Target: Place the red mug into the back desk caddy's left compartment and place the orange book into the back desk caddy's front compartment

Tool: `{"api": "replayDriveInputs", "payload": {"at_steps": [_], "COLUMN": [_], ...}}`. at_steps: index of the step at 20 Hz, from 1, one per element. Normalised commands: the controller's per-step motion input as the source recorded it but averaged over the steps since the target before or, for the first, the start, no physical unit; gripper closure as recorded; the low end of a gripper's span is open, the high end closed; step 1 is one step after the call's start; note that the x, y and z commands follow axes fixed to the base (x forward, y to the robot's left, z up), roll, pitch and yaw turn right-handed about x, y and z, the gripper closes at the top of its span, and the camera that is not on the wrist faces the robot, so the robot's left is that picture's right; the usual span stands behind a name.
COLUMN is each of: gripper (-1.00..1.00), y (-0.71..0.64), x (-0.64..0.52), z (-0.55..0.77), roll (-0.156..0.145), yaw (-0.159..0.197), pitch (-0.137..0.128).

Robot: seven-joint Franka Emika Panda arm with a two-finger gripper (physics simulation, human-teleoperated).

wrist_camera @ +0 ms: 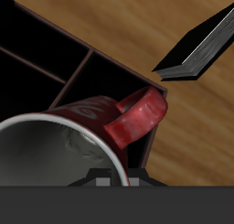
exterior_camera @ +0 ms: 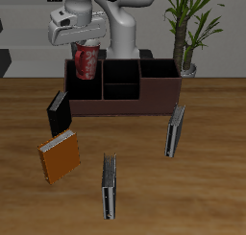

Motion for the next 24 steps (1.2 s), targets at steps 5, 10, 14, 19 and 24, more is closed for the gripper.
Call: {"api": "replayDriveInputs", "payload": {"at_steps": [5, 10, 14, 19, 24], "gripper": [1.0, 1.0, 1.0, 1.0, -1.0], "y": [-0.05, 0.02, 0.05, 0.05, 0.0], "x": [-0.03, 0.0, 0.01, 0.07, 0.05], "z": [-0.09, -0.15, -0.17, -0.14, -0.12], "roll": [-0.013, 0.008, 0.02, 0.016, 0.025], "yaw": [0.047, 0.039, 0.041, 0.013, -0.005], "pitch": [0.021, 0.033, 0.062, 0.056, 0.079]}}
